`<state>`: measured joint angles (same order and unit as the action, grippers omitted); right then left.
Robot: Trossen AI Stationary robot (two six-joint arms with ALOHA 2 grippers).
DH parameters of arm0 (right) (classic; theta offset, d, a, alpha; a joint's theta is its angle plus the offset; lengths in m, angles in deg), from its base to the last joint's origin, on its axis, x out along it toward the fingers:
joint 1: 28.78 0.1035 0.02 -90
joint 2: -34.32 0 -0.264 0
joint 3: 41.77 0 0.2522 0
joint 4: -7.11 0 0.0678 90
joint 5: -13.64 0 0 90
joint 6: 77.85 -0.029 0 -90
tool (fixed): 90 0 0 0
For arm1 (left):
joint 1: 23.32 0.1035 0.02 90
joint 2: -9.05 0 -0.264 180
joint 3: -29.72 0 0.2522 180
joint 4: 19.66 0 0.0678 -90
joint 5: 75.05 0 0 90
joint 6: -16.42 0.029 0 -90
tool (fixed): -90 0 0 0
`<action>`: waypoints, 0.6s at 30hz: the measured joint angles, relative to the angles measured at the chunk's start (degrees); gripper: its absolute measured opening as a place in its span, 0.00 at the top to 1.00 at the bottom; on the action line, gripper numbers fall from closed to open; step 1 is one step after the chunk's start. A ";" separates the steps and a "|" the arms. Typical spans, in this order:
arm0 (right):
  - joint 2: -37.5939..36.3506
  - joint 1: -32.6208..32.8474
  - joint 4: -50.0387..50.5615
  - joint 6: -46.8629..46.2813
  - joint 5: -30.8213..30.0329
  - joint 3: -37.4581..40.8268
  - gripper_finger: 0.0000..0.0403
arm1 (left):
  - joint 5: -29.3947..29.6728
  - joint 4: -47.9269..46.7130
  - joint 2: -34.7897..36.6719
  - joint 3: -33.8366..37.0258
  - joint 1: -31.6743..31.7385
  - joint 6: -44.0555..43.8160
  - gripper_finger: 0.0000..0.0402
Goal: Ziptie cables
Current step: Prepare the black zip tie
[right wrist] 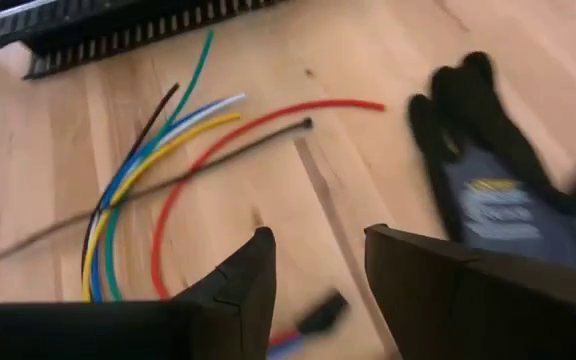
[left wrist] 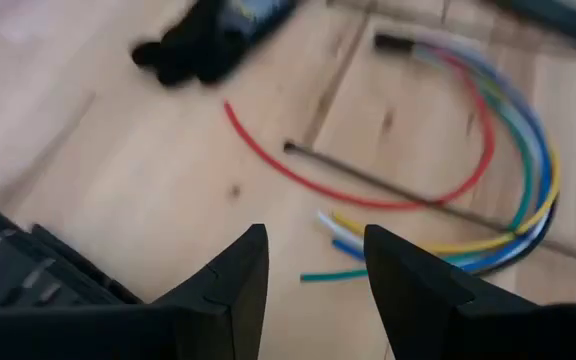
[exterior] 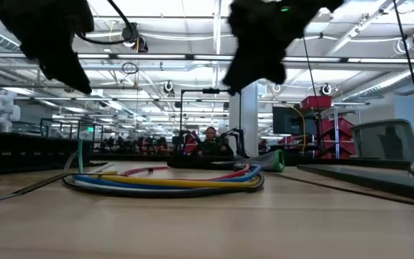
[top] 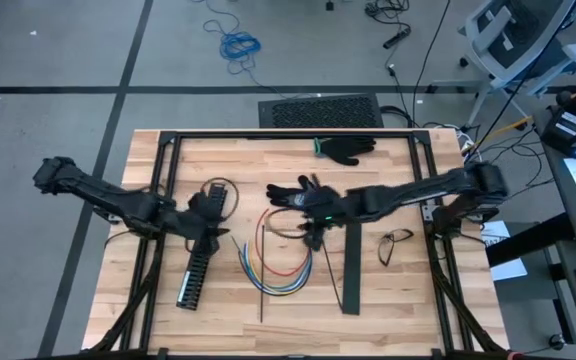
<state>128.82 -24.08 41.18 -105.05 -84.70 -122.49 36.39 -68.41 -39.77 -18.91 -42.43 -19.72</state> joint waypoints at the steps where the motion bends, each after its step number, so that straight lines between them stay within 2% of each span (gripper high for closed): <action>1: 2.81 -0.21 0.69 -0.02 1.14 -2.66 0.64 | 0.45 0.00 1.22 0.02 -0.09 -0.46 0.60; 4: 11.21 -0.92 5.29 -0.96 4.09 -12.50 0.64 | 1.37 0.02 3.60 0.02 -0.14 -1.07 0.60; 10: 25.38 -2.21 21.95 -1.95 4.00 -31.30 0.64 | 1.63 0.31 5.23 0.04 -0.14 -2.20 0.60; 14: 31.03 -2.56 23.33 -3.93 3.96 -38.09 0.64 | -0.59 -0.27 4.96 0.04 -0.09 -10.39 0.60; 18: 35.06 -1.91 20.73 -10.50 6.95 -42.60 0.64 | -2.68 -0.24 4.97 0.04 -0.17 -11.22 0.60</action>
<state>163.87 -25.99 61.91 -115.55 -77.75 -165.10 33.71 -68.65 -34.81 -18.87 -42.60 -30.94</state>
